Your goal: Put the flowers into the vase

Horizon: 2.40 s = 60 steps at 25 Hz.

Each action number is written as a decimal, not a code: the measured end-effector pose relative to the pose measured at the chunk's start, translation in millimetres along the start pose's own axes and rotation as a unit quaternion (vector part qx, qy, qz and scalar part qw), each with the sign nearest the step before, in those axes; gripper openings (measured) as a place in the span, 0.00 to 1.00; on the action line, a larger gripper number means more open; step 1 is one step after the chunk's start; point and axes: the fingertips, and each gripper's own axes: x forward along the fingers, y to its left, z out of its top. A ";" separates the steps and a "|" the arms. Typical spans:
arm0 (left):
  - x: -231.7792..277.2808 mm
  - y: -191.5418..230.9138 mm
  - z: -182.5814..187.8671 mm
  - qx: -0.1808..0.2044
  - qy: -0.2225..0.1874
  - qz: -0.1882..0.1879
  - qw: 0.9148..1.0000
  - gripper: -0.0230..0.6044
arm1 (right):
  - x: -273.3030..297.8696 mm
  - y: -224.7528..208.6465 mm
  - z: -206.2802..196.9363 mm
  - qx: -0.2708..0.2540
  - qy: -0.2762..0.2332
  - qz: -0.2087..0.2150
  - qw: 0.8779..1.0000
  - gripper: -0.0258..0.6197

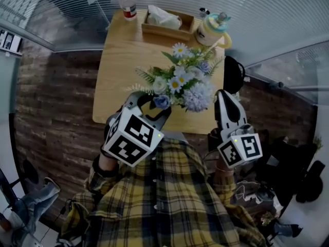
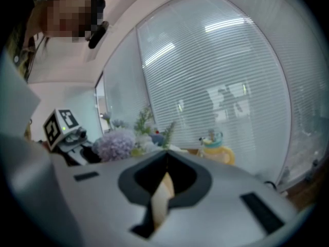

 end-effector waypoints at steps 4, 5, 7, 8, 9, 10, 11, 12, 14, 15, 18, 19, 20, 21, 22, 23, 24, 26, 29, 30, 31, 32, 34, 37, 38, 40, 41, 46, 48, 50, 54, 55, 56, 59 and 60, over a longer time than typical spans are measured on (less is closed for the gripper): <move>-7.3 0.7 -8.8 -0.012 -0.002 -0.003 1.000 0.34 | -3.3 0.4 3.3 -0.006 -0.001 -0.002 1.000 0.06; -9.7 1.9 -9.7 -0.015 -0.004 -0.001 1.000 0.34 | -3.9 -0.1 4.6 -0.008 -0.002 -0.002 1.000 0.06; -15.1 5.3 -10.1 -0.021 -0.011 0.004 1.000 0.34 | -4.9 -1.0 7.3 -0.012 -0.004 -0.003 1.000 0.06; -18.0 7.3 -10.3 -0.024 -0.015 0.006 1.000 0.34 | -5.5 -1.2 8.6 -0.013 -0.005 -0.003 1.000 0.06; -21.2 9.5 -10.5 -0.026 -0.020 0.009 0.999 0.34 | -6.1 -1.2 9.7 -0.015 -0.006 -0.003 1.000 0.06; -24.7 12.1 -10.9 -0.028 -0.025 0.013 0.999 0.34 | -6.6 -1.0 11.0 -0.017 -0.007 -0.003 1.000 0.06; -28.5 15.0 -11.4 -0.030 -0.030 0.017 0.999 0.34 | -6.9 -0.6 12.4 -0.019 -0.008 -0.002 1.000 0.06; -32.6 18.0 -11.9 -0.033 -0.036 0.023 0.999 0.34 | -7.2 -0.1 14.1 -0.022 -0.009 -0.001 1.000 0.06; -41.6 24.1 -12.7 -0.042 -0.050 0.032 0.997 0.34 | -7.5 1.1 18.0 -0.026 -0.012 0.001 1.000 0.06; -46.5 27.3 -12.5 -0.048 -0.059 0.036 0.996 0.34 | -7.4 1.8 20.1 -0.029 -0.013 0.002 0.999 0.06; -62.7 37.2 -7.4 -0.063 -0.094 0.049 0.992 0.34 | -6.1 5.4 27.9 -0.038 -0.017 0.007 0.999 0.06; -68.7 40.4 -4.9 -0.065 -0.105 0.055 0.991 0.34 | -5.6 7.5 30.6 -0.042 -0.018 0.010 0.999 0.06; -75.0 43.5 -2.3 -0.067 -0.116 0.062 0.989 0.32 | -5.2 10.0 33.2 -0.045 -0.020 0.012 0.999 0.06; -81.4 46.8 0.8 -0.069 -0.126 0.070 0.987 0.27 | -4.7 12.7 36.0 -0.048 -0.022 0.015 0.998 0.06; -87.6 50.1 4.4 -0.072 -0.137 0.078 0.985 0.23 | -4.1 15.7 38.9 -0.051 -0.025 0.019 0.998 0.06; -93.5 53.2 8.6 -0.076 -0.149 0.086 0.982 0.21 | -3.6 18.8 42.0 -0.054 -0.028 0.022 0.998 0.06; -99.2 56.2 13.2 -0.080 -0.160 0.094 0.979 0.19 | -3.3 21.7 45.0 -0.056 -0.032 0.026 0.998 0.06; -110.0 61.3 23.8 -0.085 -0.185 0.109 0.973 0.14 | -3.4 27.0 51.0 -0.059 -0.038 0.032 0.997 0.06; -123.1 66.6 42.8 -0.088 -0.222 0.122 0.963 0.07 | -3.3 34.3 60.5 -0.064 -0.047 0.040 0.996 0.06; -125.8 67.0 49.8 -0.090 -0.234 0.122 0.960 0.06 | -3.1 36.3 63.5 -0.066 -0.049 0.042 0.996 0.06; -127.5 66.4 57.1 -0.092 -0.247 0.119 0.957 0.05 | -3.0 38.2 66.3 -0.068 -0.052 0.045 0.995 0.06; -128.3 65.0 64.5 -0.095 -0.260 0.114 0.954 0.05 | -2.7 40.2 68.9 -0.070 -0.053 0.047 0.995 0.06; -128.3 61.7 79.3 -0.097 -0.285 0.104 0.948 0.05 | -1.5 44.6 73.5 -0.075 -0.057 0.052 0.994 0.06; -129.5 58.5 102.2 -0.087 -0.318 0.104 0.938 0.05 | 2.4 51.8 80.1 -0.083 -0.061 0.056 0.993 0.06; -130.1 57.0 109.4 -0.080 -0.327 0.104 0.936 0.05 | 3.7 54.2 82.2 -0.086 -0.062 0.058 0.993 0.06; -129.6 53.1 122.1 -0.069 -0.339 0.102 0.933 0.05 | 6.0 58.4 85.9 -0.090 -0.063 0.061 0.992 0.06; -128.5 51.7 127.5 -0.066 -0.343 0.099 0.932 0.05 | 7.1 60.0 87.5 -0.091 -0.064 0.063 0.992 0.06; -118.1 46.8 140.6 -0.055 -0.344 0.086 0.933 0.05 | 12.8 67.0 90.8 -0.096 -0.065 0.068 0.991 0.06; -114.4 45.0 141.7 -0.047 -0.343 0.084 0.934 0.05 | 14.2 68.5 91.0 -0.097 -0.065 0.068 0.991 0.06; -111.7 43.3 142.8 -0.045 -0.340 0.083 0.936 0.05 | 14.9 68.8 91.9 -0.099 -0.066 0.066 0.991 0.06; -108.2 39.5 142.2 -0.049 -0.336 0.074 0.938 0.05 | 15.4 68.3 92.4 -0.102 -0.064 0.064 0.991 0.06; -107.8 39.5 142.4 -0.050 -0.335 0.073 0.938 0.05 | 15.4 67.8 92.6 -0.103 -0.063 0.064 0.991 0.06; -107.7 39.9 142.7 -0.051 -0.336 0.073 0.938 0.05 | 15.7 67.4 92.8 -0.103 -0.063 0.064 0.991 0.06; -109.2 44.3 143.4 -0.050 -0.336 0.082 0.937 0.05 | 17.0 67.1 92.5 -0.104 -0.061 0.066 0.990 0.06; -109.4 45.0 143.3 -0.049 -0.335 0.084 0.937 0.05 | 17.3 66.9 92.2 -0.104 -0.061 0.067 0.990 0.06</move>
